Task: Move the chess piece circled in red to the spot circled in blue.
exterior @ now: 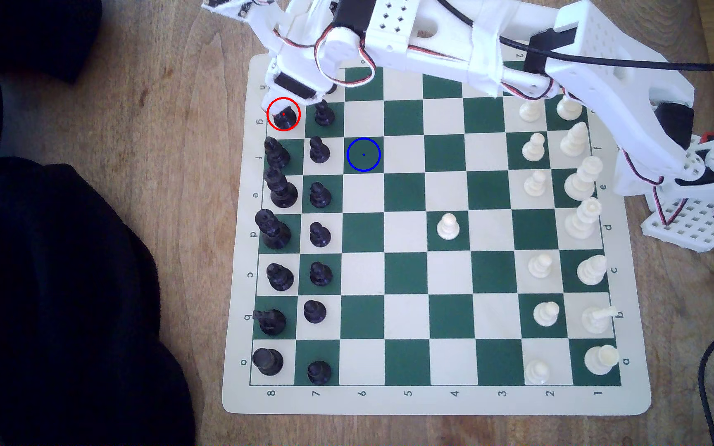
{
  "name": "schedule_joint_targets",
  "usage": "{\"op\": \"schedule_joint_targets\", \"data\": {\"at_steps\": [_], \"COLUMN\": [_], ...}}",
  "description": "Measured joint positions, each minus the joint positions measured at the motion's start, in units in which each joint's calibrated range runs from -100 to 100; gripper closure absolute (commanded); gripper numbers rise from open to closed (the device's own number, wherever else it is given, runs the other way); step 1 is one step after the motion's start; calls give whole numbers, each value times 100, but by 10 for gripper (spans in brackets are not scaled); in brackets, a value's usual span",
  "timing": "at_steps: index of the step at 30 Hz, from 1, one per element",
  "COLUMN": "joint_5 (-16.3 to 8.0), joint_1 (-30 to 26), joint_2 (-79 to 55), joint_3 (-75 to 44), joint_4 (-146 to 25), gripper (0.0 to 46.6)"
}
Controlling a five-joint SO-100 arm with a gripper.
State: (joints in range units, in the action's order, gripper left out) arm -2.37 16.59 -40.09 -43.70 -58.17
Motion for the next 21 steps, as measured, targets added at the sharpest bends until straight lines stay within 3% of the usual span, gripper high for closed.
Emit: {"op": "schedule_joint_targets", "data": {"at_steps": [21], "joint_5": [-73], "joint_1": [-44], "joint_2": [-427], "joint_3": [0], "joint_4": [215], "gripper": [328]}}
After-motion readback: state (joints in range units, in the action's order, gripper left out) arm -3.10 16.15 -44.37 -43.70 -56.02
